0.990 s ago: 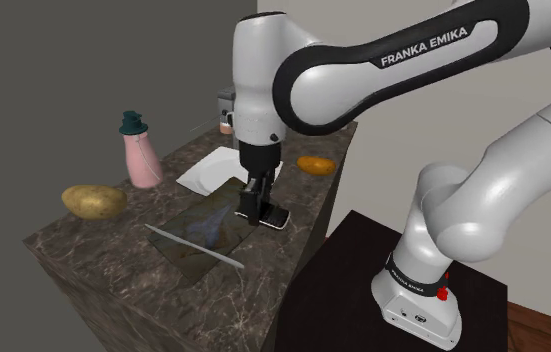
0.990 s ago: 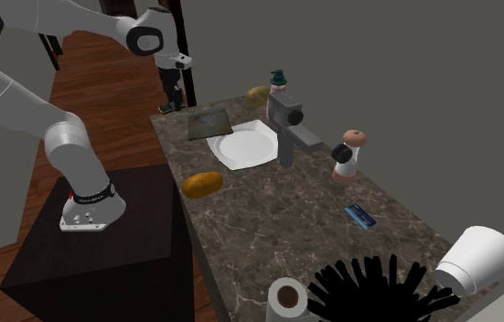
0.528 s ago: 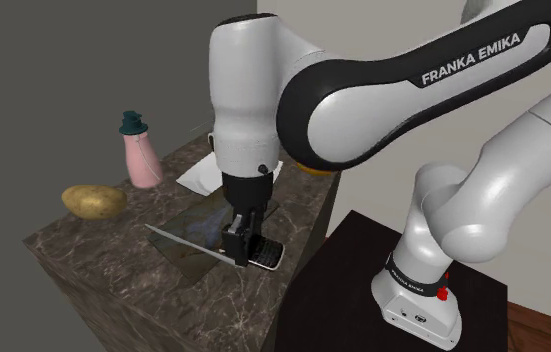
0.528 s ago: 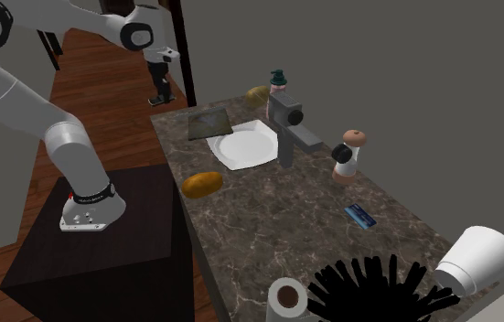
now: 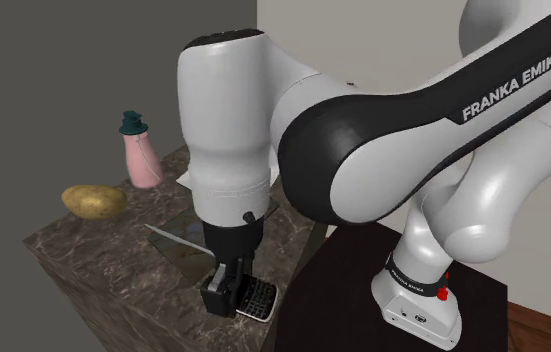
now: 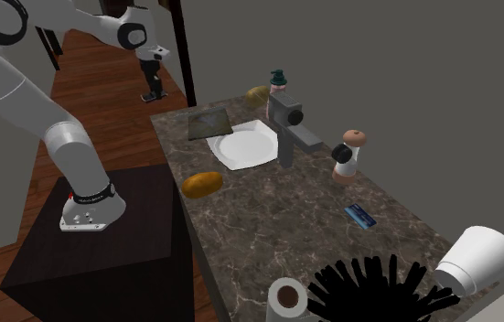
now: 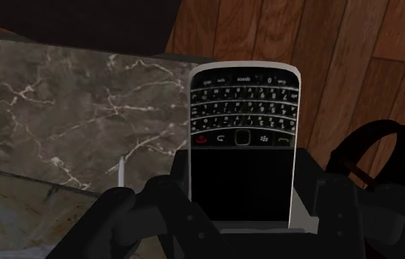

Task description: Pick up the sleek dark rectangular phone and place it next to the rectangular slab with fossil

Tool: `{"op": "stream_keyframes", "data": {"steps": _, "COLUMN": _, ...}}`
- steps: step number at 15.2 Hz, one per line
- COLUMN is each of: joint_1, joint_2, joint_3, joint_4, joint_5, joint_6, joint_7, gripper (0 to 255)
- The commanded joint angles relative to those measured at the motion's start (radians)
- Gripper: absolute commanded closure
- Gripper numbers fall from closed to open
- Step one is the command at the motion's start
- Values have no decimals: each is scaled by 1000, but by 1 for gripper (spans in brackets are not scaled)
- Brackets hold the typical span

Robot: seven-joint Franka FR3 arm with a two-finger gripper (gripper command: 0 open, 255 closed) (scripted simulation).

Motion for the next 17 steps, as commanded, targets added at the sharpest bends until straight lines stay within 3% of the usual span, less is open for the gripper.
{"op": "stream_keyframes", "data": {"steps": 1, "joint_1": 1, "joint_2": 12, "joint_3": 8, "joint_4": -17, "joint_5": 0, "joint_6": 30, "joint_7": 4, "gripper": 255}}
{"op": "stream_keyframes", "data": {"steps": 17, "joint_1": -11, "joint_2": 154, "joint_3": 61, "joint_4": -141, "joint_5": -28, "joint_6": 288, "joint_7": 26, "gripper": 255}}
